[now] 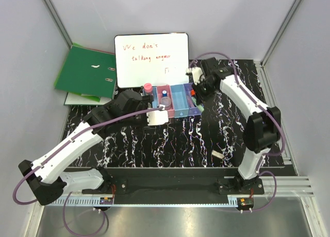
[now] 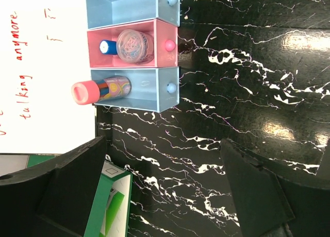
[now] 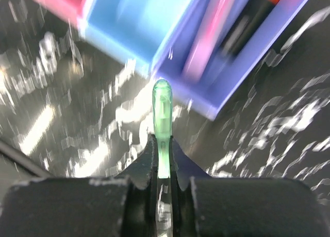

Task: Sort the stationery into containers
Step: Place the stationery in the storage box.

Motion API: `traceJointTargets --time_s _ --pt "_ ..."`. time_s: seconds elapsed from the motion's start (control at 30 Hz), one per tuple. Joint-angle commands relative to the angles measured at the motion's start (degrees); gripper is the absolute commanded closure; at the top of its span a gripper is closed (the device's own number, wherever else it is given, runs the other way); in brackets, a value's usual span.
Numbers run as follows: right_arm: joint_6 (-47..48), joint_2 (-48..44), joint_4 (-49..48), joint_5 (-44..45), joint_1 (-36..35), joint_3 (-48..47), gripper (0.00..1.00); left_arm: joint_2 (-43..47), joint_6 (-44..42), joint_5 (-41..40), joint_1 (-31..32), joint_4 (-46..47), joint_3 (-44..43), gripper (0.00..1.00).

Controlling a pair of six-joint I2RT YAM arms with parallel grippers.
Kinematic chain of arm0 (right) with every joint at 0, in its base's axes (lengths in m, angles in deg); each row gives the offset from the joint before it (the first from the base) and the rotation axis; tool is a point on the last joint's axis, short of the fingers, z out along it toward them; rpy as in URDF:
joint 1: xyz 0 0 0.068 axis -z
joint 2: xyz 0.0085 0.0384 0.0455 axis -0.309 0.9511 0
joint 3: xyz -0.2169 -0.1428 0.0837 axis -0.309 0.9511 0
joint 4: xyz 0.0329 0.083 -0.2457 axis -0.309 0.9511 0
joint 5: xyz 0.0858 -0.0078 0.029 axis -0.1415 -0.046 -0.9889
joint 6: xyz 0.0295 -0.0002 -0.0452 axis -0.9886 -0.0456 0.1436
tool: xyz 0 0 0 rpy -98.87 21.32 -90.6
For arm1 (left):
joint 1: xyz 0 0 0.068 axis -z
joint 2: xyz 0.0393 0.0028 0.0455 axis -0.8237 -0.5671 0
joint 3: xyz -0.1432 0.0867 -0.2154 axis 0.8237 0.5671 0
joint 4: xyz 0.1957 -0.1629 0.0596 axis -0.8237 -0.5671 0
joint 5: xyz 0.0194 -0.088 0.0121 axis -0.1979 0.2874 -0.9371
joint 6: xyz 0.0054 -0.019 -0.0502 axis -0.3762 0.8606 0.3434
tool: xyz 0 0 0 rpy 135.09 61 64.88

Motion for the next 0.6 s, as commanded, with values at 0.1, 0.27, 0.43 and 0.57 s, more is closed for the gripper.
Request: traceJointTargets --time_s 0.1,0.27,0.43,0.57 --pt "-10.6 11.1 -1.6 -1.5 -0.4 -21.5 1.00 3.6 -0.1 -1.5 0.0 2.0 1.6 0.01" --pt "-16.4 18.2 -0.6 -4.4 -0.7 -31.9 1.00 5.2 -1.6 -2.1 0.1 2.0 3.4 0.01" --pt "-21.4 22.4 0.7 -6.8 -1.3 -35.7 1.00 5.9 -2.3 -1.9 0.0 2.0 3.9 0.01" --pt "-22.2 25.3 0.3 -6.8 -2.1 -35.8 1.00 5.6 -1.9 -1.5 0.0 2.0 3.5 0.01"
